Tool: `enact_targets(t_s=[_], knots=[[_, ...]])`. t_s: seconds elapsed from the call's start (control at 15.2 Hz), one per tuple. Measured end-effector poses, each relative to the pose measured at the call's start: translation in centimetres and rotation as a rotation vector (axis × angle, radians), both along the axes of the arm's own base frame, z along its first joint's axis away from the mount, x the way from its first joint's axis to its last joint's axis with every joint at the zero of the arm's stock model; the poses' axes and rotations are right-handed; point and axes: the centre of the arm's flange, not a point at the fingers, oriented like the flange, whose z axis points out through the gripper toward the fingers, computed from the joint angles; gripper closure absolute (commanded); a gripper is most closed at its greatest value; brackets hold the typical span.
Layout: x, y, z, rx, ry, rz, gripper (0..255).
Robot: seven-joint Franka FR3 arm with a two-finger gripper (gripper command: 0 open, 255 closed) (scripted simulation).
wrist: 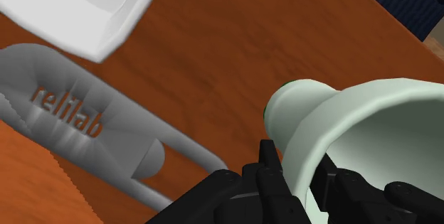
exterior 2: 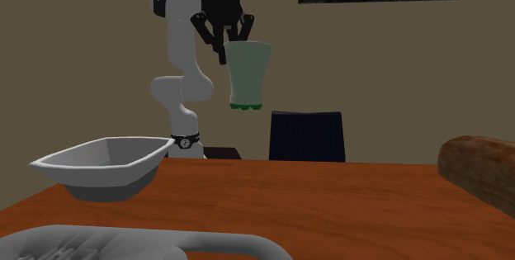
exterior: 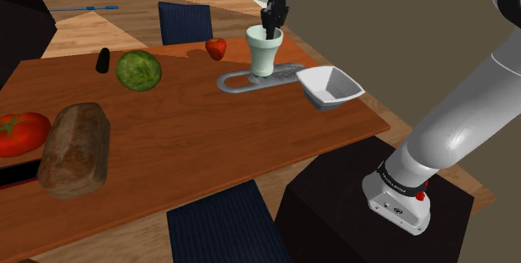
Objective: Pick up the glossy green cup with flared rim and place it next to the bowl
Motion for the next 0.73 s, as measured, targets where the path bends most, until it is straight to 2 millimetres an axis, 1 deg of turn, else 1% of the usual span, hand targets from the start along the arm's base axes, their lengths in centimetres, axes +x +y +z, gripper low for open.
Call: enact_targets(t_s=[0.33, 0.73], knots=[[0.1, -0.5, -2.7, 0.0, 0.0, 0.001, 255], [0.0, -0.4, -5.8, 0.0, 0.0, 0.002, 255]])
